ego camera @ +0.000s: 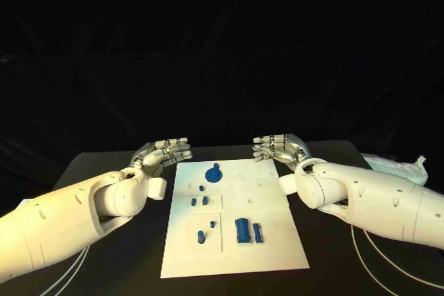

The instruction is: Assemble the parts on the task board

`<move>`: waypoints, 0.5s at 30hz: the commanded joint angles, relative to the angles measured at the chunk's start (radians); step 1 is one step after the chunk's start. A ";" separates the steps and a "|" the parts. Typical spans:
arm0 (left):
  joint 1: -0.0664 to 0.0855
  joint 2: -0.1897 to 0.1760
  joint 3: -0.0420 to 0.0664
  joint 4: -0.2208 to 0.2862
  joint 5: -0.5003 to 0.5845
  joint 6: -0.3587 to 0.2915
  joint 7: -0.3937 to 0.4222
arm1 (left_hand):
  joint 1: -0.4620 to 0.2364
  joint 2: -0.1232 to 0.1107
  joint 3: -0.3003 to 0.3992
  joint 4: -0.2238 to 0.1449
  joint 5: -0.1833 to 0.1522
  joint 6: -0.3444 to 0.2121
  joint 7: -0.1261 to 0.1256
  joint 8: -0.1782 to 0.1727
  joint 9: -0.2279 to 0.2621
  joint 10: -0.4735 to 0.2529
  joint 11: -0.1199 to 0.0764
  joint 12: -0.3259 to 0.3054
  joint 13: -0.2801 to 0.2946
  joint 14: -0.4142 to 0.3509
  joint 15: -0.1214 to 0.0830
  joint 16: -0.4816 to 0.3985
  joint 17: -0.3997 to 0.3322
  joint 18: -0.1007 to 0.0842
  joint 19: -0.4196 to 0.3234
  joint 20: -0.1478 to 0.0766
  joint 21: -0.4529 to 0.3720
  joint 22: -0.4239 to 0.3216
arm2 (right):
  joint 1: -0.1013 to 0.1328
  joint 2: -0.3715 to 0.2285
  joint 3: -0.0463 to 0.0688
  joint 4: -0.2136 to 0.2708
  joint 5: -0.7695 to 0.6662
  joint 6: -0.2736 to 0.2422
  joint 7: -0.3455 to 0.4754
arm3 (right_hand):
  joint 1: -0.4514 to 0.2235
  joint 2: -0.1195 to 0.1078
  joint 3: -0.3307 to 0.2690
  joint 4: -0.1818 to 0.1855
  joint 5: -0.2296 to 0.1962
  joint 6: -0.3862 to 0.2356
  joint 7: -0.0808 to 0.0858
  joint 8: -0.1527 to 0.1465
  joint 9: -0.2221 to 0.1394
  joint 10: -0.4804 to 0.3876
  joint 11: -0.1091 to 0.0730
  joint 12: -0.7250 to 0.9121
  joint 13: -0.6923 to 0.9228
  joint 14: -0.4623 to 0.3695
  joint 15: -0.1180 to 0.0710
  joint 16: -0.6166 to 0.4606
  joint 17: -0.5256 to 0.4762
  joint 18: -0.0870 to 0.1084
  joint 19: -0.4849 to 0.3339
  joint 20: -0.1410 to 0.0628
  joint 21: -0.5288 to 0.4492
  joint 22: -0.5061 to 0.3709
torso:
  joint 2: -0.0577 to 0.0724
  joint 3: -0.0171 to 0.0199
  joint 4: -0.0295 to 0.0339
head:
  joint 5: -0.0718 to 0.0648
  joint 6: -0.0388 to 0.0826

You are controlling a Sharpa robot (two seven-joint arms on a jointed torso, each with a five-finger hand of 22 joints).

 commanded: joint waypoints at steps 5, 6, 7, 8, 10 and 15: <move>0.000 0.054 0.001 -0.061 0.020 -0.080 0.071 | -0.008 -0.007 0.018 -0.002 0.004 0.002 0.010 -0.028 -0.001 -0.002 0.019 -0.067 -0.001 0.028 0.022 -0.146 -0.068 0.016 -0.023 0.045 -0.087 -0.107 | -0.001 0.066 0.002 -0.102 0.055 0.110 0.091 | -0.053 -0.005 0.035 -0.033 -0.001 0.008 0.004 -0.002 -0.034 0.017 0.003 0.000 -0.083 0.059 -0.008 -0.026 -0.064 0.005 0.063 0.000 -0.051 -0.059 | -0.028 0.0039 0.0034 | 0.001 0.033; 0.000 0.059 0.001 -0.067 0.020 -0.083 0.073 | -0.009 -0.008 0.017 -0.001 0.004 0.004 0.009 -0.030 -0.001 -0.001 0.019 -0.071 -0.001 0.032 0.022 -0.153 -0.071 0.016 -0.020 0.045 -0.090 -0.114 | -0.001 0.073 0.002 -0.112 0.053 0.116 0.091 | -0.059 -0.004 0.038 -0.037 0.001 0.010 0.005 -0.002 -0.038 0.019 0.002 0.000 -0.088 0.068 -0.010 -0.027 -0.071 0.004 0.073 -0.001 -0.056 -0.066 | -0.027 0.0045 0.0038 | 0.002 0.036; 0.000 0.063 0.001 -0.071 0.020 -0.085 0.075 | -0.010 -0.008 0.016 -0.001 0.004 0.004 0.009 -0.031 -0.001 -0.001 0.018 -0.071 -0.001 0.033 0.022 -0.155 -0.072 0.016 -0.019 0.046 -0.091 -0.115 | -0.002 0.077 0.002 -0.119 0.052 0.120 0.091 | -0.063 -0.004 0.041 -0.040 0.002 0.012 0.005 -0.002 -0.041 0.021 0.002 -0.001 -0.089 0.076 -0.012 -0.027 -0.076 0.005 0.082 -0.003 -0.059 -0.071 | -0.027 0.0048 0.0039 | 0.003 0.039; 0.000 0.067 0.001 -0.075 0.020 -0.085 0.076 | -0.010 -0.008 0.016 -0.001 0.004 0.004 0.009 -0.031 -0.001 -0.001 0.018 -0.071 -0.001 0.033 0.022 -0.155 -0.072 0.016 -0.019 0.046 -0.091 -0.115 | -0.002 0.083 0.002 -0.128 0.049 0.126 0.091 | -0.069 -0.004 0.043 -0.044 0.003 0.014 0.006 -0.002 -0.045 0.022 0.000 -0.001 -0.089 0.084 -0.013 -0.027 -0.082 0.004 0.091 -0.005 -0.063 -0.077 | -0.027 0.0049 0.0042 | 0.003 0.042; 0.000 0.070 0.001 -0.081 0.021 -0.087 0.078 | -0.009 -0.007 0.015 -0.001 0.004 0.006 0.009 -0.032 -0.001 0.001 0.018 -0.074 -0.001 0.037 0.022 -0.162 -0.075 0.015 -0.016 0.046 -0.094 -0.122 | -0.004 0.093 0.002 -0.139 0.045 0.134 0.091 | -0.073 -0.003 0.046 -0.048 0.005 0.016 0.005 -0.001 -0.047 0.024 0.000 0.000 -0.089 0.095 -0.016 -0.025 -0.087 0.005 0.102 -0.008 -0.065 -0.082 | -0.028 0.0041 0.0024 | 0.006 0.043; 0.000 0.072 0.000 -0.087 0.013 -0.069 0.049 | -0.410 0.029 -0.136 0.007 -0.033 -0.289 -0.053 -0.127 -0.067 -0.318 -0.029 -0.106 -0.062 -0.259 -0.020 -0.237 -0.171 -0.051 -0.238 -0.032 -0.129 -0.292 | -0.006 0.104 0.002 -0.151 0.040 0.089 0.065 | -0.513 0.037 -0.045 -0.083 -0.034 -0.284 -0.053 -0.065 -0.092 -0.321 -0.043 -0.063 -0.149 -0.254 -0.097 -0.092 -0.130 -0.053 -0.200 -0.067 -0.147 -0.201 | -0.026 0.0037 0.0013 | 0.007 0.045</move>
